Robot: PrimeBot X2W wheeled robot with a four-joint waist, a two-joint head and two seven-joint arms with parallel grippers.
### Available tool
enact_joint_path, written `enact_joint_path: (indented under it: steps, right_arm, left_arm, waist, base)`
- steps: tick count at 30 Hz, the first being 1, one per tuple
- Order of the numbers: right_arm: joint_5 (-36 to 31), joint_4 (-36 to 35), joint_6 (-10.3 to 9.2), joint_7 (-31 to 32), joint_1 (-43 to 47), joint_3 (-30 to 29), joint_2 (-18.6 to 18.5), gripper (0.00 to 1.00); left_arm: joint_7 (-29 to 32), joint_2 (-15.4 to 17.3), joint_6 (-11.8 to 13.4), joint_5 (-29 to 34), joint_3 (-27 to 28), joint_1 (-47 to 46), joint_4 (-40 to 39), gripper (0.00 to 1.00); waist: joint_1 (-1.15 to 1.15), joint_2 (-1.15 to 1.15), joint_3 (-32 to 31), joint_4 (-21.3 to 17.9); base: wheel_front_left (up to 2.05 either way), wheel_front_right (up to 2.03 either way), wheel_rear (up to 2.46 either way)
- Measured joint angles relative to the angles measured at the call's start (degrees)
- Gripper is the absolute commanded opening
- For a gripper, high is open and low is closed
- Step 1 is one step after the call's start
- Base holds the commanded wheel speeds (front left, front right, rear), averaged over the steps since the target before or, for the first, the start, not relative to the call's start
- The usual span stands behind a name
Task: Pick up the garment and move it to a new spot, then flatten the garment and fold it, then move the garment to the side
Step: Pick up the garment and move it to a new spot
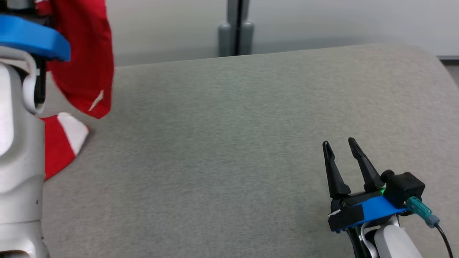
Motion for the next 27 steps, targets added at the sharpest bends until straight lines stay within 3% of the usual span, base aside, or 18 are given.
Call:
enact_joint_path:
  steps: [7, 12, 18, 27]
  right_arm:
    - [2.0, -0.09, 0.0, 0.0, 0.0, 0.94, 0.0, 1.0]
    - [2.78, -0.19, 0.0, 0.0, -0.03, 0.88, 0.0, 1.0]
    - [3.03, -0.21, 0.0, 0.0, -0.12, 0.71, -0.01, 1.0]
    - [3.08, 0.37, 0.0, 0.0, -0.57, 0.69, 0.01, 1.0]
  left_arm:
    - [5.21, -2.13, -0.1, -1.34, -4.09, -0.45, -11.47, 0.0]
    - [7.13, -4.02, -0.11, -2.27, -8.09, -0.66, -13.74, 0.0]
    - [6.75, -6.71, -0.2, -3.71, -12.87, 2.71, -10.55, 0.0]
    - [3.28, -9.39, -0.38, -6.62, -20.05, 16.08, 0.31, 0.0]
  waist:
    - [0.01, 0.0, 0.64, -7.28]
    - [0.01, 0.0, 1.17, -11.42]
    - [0.01, 0.0, 1.49, -12.98]
    - [0.01, 0.0, 1.49, -11.69]
  base:
    - [0.0, 0.0, 0.0]
    - [0.0, 0.0, 0.0]
    - [0.0, 0.0, 0.0]
    - [0.0, 0.0, 0.0]
